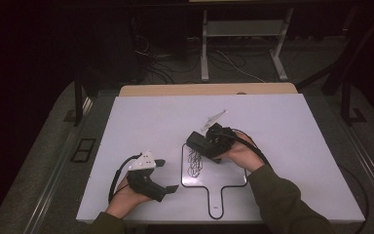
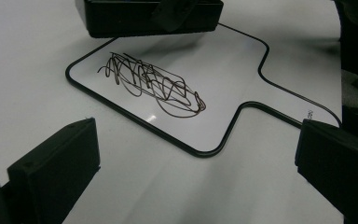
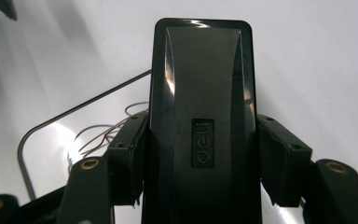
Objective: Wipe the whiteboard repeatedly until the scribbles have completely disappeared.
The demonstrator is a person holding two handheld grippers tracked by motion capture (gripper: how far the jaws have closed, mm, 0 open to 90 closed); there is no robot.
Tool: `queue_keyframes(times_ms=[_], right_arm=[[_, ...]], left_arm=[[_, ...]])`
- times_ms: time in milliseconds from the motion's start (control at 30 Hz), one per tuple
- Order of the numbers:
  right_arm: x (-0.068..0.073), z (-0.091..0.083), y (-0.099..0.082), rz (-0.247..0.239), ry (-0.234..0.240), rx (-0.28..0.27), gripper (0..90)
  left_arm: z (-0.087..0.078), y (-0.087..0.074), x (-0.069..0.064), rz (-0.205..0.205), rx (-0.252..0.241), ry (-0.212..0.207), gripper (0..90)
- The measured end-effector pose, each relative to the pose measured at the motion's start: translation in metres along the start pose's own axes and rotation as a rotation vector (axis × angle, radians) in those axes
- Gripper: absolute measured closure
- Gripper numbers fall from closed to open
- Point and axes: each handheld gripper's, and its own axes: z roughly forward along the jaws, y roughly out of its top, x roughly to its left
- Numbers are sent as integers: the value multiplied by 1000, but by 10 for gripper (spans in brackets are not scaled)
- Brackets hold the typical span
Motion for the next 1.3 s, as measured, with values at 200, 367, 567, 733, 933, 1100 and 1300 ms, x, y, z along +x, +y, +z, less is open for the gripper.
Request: queue_keyframes(times_ms=[200,367,567,733,933,1100,1300], right_arm=[[-1,12,8,-19,-15,25,389],[-1,22,12,-27,-24,43,389],[-4,33,13,-28,-31,72,389],[-4,40,11,-33,-44,97,389],[-4,43,11,-40,-47,104,389],[1,43,11,-44,-39,105,389],[6,43,11,-62,-32,105,389]], left_arm=[[0,0,0,2,-2,-1,0],[0,0,0,2,1,-1,0],[0,0,0,1,-2,-3,0],[0,0,0,3,-2,-4,0],[0,0,-1,1,-2,-4,0],[0,0,-1,2,0,-4,0],[0,1,-1,2,-1,-5,0]])
